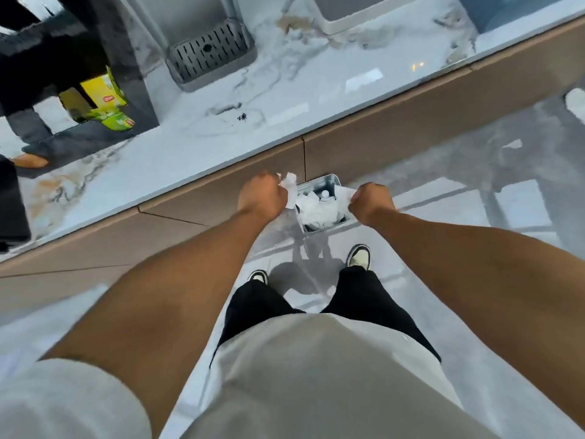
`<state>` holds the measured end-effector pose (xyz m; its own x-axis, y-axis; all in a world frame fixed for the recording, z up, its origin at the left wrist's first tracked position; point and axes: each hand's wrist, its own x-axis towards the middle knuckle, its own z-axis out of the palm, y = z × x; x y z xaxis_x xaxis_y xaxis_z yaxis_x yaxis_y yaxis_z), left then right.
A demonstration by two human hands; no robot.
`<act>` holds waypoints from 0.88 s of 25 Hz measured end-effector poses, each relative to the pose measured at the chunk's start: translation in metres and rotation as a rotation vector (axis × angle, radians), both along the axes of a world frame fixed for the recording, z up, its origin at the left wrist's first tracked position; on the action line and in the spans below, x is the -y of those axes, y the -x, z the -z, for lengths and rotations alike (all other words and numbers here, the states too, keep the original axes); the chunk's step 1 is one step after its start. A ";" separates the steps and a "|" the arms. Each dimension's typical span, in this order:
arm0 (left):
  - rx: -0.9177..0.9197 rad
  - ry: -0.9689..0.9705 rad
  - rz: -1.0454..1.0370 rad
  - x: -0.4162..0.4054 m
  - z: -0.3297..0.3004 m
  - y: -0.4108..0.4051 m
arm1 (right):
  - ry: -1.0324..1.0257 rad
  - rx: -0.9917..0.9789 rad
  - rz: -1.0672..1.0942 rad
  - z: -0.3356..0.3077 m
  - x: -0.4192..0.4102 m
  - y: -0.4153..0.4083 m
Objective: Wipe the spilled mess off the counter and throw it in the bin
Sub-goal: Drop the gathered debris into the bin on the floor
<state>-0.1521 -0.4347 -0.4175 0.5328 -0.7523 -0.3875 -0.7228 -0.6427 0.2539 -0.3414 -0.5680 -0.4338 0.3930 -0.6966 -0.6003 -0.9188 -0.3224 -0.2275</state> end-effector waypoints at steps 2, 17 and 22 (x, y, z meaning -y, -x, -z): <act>-0.040 -0.010 -0.114 0.004 0.004 0.017 | -0.019 -0.008 -0.056 -0.001 0.022 0.007; -0.281 0.043 -0.581 0.063 0.168 0.070 | -0.255 0.040 -0.074 0.156 0.079 -0.015; -0.299 0.081 -0.713 0.063 0.263 0.075 | -0.243 0.024 -0.080 0.252 0.071 -0.019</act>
